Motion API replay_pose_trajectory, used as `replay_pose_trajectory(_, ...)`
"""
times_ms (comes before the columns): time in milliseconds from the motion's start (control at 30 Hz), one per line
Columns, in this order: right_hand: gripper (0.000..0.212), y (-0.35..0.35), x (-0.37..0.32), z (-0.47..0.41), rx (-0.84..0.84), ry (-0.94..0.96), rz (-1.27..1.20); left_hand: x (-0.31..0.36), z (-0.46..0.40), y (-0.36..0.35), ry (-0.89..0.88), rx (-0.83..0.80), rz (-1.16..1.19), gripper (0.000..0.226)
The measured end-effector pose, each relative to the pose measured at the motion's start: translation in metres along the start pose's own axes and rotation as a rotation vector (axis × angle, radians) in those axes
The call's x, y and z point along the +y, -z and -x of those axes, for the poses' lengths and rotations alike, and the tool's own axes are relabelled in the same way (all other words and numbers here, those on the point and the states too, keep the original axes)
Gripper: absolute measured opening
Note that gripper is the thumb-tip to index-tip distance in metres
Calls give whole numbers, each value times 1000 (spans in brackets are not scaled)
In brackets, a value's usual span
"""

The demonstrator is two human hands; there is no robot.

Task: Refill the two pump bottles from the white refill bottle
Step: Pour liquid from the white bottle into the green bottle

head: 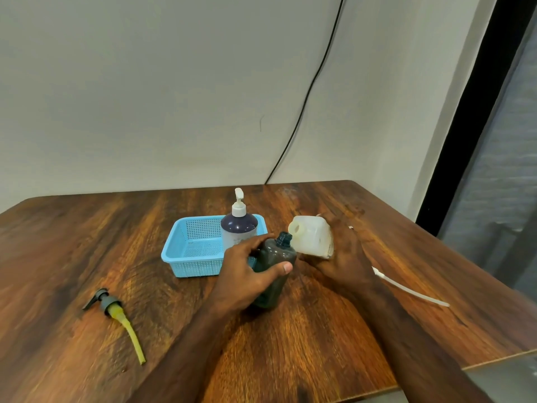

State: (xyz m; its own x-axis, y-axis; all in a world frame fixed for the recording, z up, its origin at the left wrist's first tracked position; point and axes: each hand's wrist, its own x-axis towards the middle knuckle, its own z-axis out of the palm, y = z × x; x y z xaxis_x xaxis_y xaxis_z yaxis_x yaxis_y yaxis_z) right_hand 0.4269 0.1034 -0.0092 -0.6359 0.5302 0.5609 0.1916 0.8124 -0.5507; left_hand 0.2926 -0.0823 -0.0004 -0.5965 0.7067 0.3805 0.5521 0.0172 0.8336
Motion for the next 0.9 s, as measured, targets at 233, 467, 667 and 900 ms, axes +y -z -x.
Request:
replay_pose_trajectory(233,86,0,-3,1,-1,24,21,-3,0,1,1,20,-26,63)
replay_pose_trajectory(467,87,1,-4,0,17,43,60,-4,1,0,-4,19,-57,69)
replay_pose_trajectory(667,87,1,-6,0,36,56,72,-2,1,-1,-4,18,-61,69)
replay_pose_trajectory(900,87,1,-3,0,27,22,78,-3,0,1,12,9,-31,68)
